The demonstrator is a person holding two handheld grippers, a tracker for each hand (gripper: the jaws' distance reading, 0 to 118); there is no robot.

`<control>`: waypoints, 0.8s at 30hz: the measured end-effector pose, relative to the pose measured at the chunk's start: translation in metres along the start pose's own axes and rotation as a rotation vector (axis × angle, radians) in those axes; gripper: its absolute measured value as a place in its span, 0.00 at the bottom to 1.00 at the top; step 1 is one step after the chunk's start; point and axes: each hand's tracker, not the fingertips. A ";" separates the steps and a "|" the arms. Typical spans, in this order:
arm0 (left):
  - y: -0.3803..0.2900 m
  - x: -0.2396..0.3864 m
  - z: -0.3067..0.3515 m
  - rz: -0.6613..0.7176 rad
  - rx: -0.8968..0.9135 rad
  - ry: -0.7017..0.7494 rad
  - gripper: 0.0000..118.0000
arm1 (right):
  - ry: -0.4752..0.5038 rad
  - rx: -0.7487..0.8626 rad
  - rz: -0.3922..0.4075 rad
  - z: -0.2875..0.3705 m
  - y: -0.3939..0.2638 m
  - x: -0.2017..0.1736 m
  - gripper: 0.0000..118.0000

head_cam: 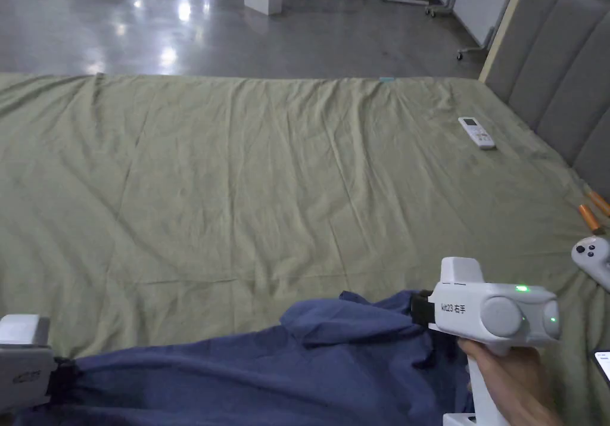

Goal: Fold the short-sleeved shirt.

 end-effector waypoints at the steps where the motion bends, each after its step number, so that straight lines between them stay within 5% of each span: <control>1: -0.002 -0.005 0.017 0.057 0.048 -0.017 0.02 | 0.024 0.048 -0.009 0.021 0.002 0.000 0.04; 4: -0.002 -0.020 0.094 0.154 0.281 -0.139 0.02 | 0.090 0.180 -0.043 0.082 0.012 0.000 0.04; 14: 0.016 -0.016 0.336 0.068 0.931 -0.223 0.02 | 0.124 0.675 -0.031 0.282 0.086 -0.016 0.04; 24: 0.086 -0.014 0.472 -0.035 1.128 -0.016 0.02 | 0.106 0.953 0.001 0.415 0.188 -0.046 0.04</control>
